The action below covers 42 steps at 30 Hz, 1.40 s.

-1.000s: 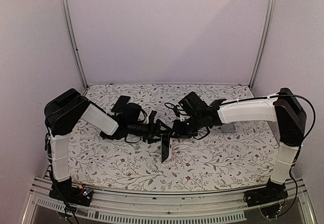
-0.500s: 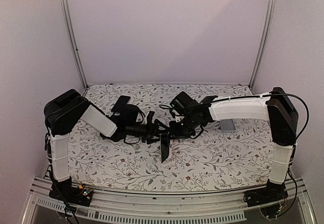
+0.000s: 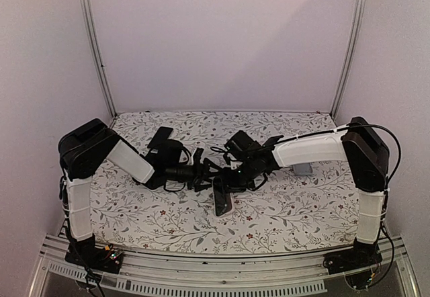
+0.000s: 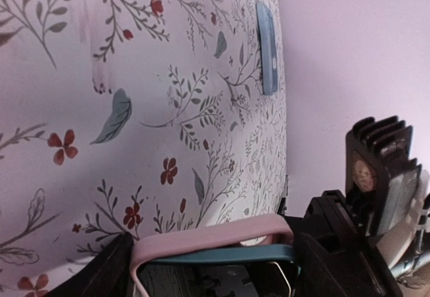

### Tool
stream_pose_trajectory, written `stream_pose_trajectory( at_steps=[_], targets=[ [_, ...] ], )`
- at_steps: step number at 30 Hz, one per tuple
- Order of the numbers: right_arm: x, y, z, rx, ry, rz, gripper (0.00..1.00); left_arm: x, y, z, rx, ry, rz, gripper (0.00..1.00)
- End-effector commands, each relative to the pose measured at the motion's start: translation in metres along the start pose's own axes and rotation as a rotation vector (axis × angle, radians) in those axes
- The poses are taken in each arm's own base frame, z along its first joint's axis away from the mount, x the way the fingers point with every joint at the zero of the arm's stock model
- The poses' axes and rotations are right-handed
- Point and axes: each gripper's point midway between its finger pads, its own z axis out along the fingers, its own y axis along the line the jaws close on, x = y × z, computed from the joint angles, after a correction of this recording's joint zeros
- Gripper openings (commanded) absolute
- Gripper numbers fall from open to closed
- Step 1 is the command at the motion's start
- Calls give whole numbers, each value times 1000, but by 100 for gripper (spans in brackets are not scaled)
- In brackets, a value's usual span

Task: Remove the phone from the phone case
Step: Remove the phone case from the phone.

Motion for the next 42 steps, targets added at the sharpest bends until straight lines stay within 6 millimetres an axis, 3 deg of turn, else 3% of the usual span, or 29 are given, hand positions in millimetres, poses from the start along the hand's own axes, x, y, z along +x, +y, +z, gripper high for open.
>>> stream_pose_trajectory(
  at_steps=[1, 6, 13, 17, 24, 27, 35, 42],
  targets=[
    [32, -30, 3, 92, 70, 71, 4, 4, 19, -8, -46, 24, -71, 42],
    [6, -9, -24, 34, -36, 55, 0, -5, 7, -9, -44, 13, -38, 43],
    [-18, 3, -33, 35, -102, 25, 0, -18, 3, -10, -115, 14, 15, 59],
    [-25, 2, -25, 39, -101, 27, 0, -29, 4, -10, -172, 20, 40, 66],
    [-52, -1, -15, 34, -138, 40, 0, -53, 17, -12, -253, 12, 68, 67],
    [-61, -7, -13, 42, -148, 42, 0, -63, 9, -11, -260, 7, 101, 74],
    [-63, -12, 1, -61, -130, 70, 0, -88, -4, -12, -289, -13, 135, 88],
    [-58, -12, 5, -269, -117, 140, 0, -105, -8, -18, -342, -34, 182, 91]
  ],
)
